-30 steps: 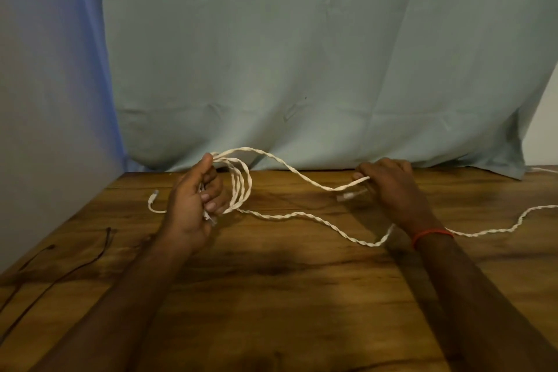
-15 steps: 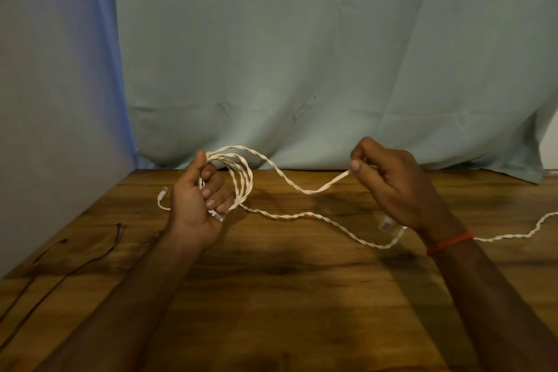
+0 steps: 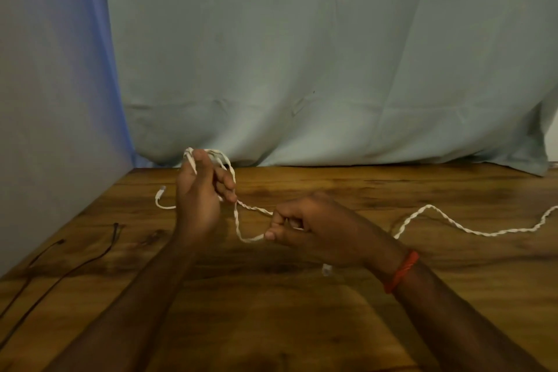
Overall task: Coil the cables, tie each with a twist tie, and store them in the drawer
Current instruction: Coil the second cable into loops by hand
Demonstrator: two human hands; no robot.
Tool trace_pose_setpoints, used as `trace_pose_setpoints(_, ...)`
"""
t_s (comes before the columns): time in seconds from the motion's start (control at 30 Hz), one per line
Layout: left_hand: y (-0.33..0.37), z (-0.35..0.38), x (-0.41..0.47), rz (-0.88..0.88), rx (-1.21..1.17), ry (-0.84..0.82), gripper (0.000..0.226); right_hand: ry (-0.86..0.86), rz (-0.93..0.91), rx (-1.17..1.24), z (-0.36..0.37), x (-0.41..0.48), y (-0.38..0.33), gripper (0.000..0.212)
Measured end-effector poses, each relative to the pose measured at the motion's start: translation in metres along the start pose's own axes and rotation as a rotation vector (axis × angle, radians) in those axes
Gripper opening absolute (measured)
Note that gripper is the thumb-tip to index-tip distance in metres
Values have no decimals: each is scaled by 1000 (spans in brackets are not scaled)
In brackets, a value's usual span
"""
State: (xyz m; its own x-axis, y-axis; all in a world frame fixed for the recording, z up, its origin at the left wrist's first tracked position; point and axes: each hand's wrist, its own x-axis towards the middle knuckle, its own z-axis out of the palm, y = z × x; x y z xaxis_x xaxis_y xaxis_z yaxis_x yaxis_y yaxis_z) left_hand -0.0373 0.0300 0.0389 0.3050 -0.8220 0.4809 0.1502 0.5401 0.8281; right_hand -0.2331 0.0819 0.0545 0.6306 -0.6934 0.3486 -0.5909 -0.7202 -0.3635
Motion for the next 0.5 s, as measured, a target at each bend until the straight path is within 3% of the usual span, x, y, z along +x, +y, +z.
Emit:
trace_pose_setpoints(0.1,-3,7,-13,132,67,-106,33,21,-3,110,1,0,-5,18)
trace_pose_setpoints(0.23,-11,7,-25,236,268,-332,33,82,98,352,0,-2,-7,18)
trace_pose_setpoints(0.4,-4,4,-26,230,363,-414,16,327,124,443,-9,-2,-5,23)
trace_pose_setpoints(0.5,1,1,-24,100,373,-511,15,486,131,521,-23,-5,-2,22)
